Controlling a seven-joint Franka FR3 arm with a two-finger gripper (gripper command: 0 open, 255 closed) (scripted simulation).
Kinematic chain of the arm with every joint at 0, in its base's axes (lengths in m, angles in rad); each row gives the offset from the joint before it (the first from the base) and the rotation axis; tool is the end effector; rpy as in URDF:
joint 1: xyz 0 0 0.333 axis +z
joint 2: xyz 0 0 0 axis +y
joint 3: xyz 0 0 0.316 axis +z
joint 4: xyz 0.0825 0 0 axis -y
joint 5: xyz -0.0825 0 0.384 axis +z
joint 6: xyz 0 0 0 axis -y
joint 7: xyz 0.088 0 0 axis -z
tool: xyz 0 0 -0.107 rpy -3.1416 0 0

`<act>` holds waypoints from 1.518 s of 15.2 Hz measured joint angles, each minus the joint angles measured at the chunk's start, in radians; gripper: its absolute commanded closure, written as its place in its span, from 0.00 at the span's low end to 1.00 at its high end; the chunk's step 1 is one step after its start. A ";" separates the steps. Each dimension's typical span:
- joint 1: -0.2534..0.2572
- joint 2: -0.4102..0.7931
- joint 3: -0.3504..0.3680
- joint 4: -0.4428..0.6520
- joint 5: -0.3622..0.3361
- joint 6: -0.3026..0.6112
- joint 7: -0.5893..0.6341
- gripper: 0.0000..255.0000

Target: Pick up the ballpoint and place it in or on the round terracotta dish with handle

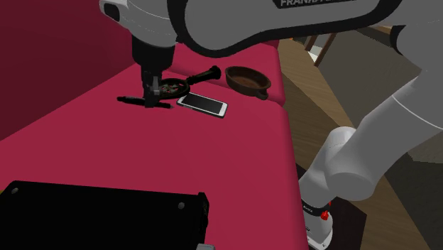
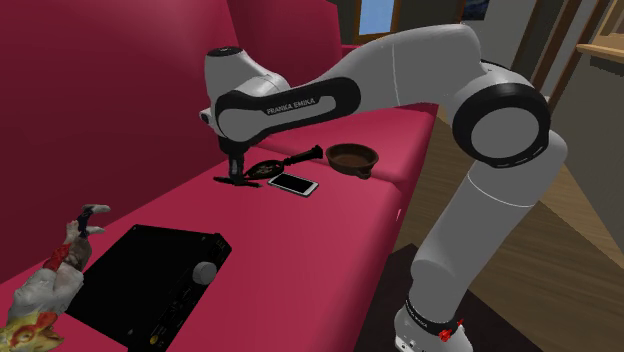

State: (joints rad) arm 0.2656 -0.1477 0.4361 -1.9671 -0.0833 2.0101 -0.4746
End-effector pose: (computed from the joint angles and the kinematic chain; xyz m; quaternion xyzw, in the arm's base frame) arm 0.4064 0.3516 0.5476 0.8183 0.5637 0.0951 0.0598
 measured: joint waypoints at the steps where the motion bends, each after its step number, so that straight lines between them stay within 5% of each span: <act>1: 0.000 0.000 0.000 0.013 0.001 -0.013 0.000 1.00; 17: -0.002 0.023 0.001 0.251 -0.004 -0.230 -0.018 1.00; 23: -0.035 -0.127 -0.087 0.113 0.060 -0.221 -0.151 1.00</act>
State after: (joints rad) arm 0.2310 -0.2743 0.3488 -1.8536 -0.0231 1.7888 -0.6259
